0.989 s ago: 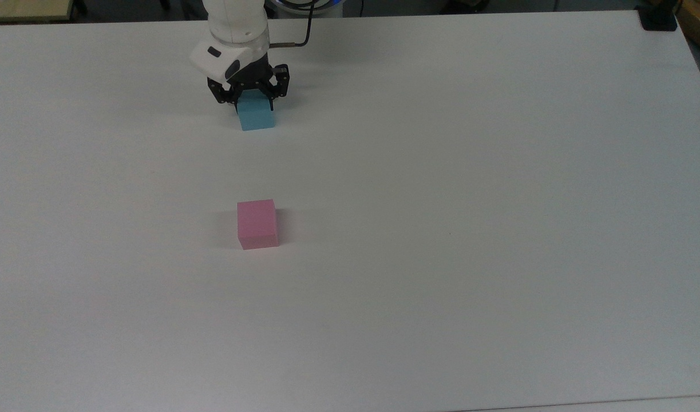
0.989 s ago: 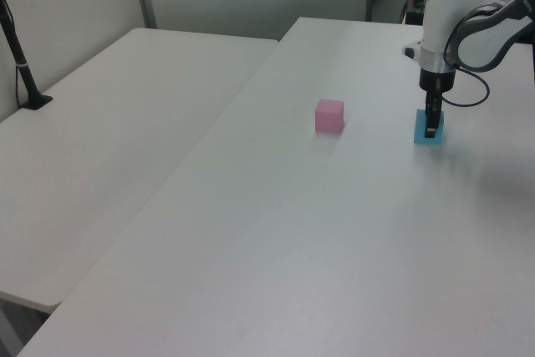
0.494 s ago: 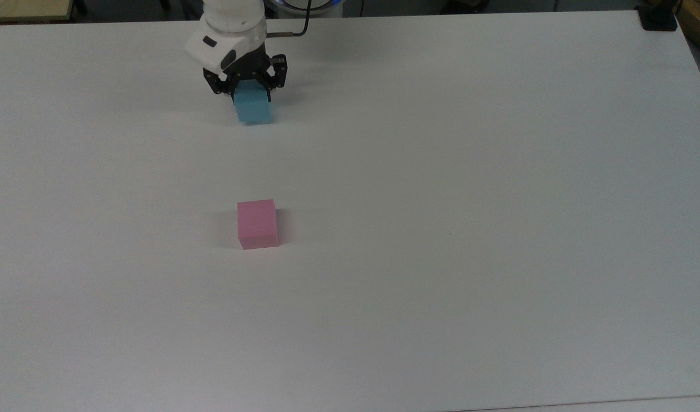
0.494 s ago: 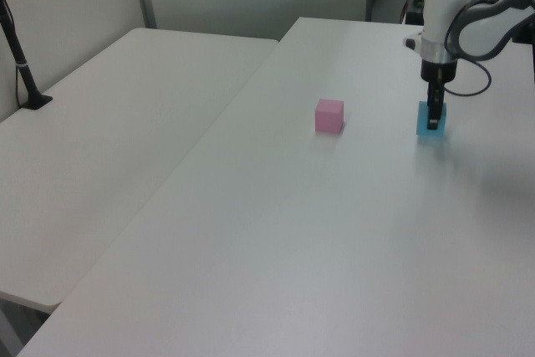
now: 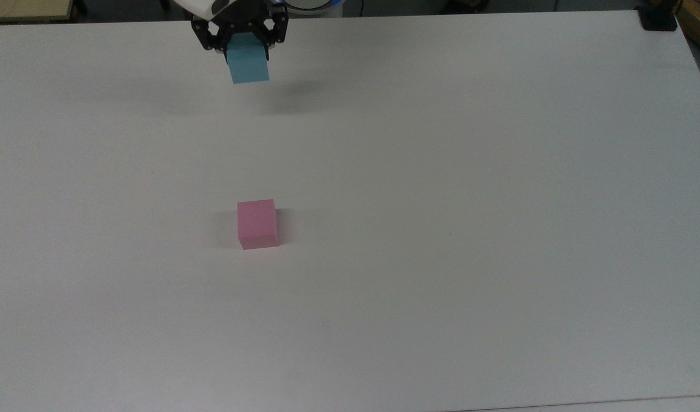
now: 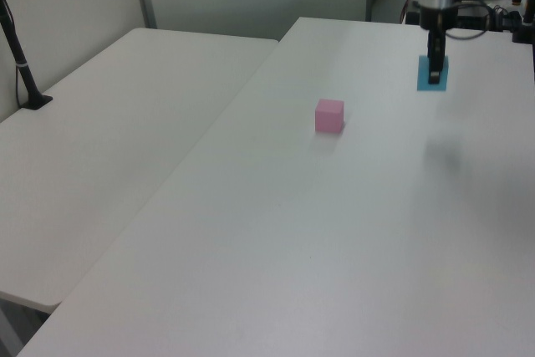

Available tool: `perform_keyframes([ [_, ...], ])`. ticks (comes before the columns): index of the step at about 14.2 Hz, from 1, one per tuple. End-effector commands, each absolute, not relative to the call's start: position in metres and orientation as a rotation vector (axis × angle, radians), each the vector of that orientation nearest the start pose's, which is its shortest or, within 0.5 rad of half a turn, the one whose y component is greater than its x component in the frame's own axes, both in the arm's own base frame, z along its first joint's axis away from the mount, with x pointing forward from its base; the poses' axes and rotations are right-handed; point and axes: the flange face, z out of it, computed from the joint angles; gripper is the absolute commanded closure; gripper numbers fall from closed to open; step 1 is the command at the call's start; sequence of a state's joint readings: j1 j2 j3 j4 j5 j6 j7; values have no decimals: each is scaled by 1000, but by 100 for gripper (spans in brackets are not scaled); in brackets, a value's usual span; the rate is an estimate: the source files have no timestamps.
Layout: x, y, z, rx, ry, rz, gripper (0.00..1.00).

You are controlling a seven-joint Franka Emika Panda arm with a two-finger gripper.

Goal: Put blue cube on pink cube
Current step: 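Lift the light-blue cube up off the table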

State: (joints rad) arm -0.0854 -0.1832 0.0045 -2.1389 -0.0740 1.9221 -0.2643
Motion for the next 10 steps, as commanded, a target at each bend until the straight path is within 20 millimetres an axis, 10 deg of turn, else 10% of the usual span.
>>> perform_keyframes([
  [1, 492, -36, 563, -3195, -309, 79, 67],
  [7, 507, -20, 575, -3182, -347, 35, 66],
  [10, 561, -17, 572, -3152, -240, 10, 66],
])
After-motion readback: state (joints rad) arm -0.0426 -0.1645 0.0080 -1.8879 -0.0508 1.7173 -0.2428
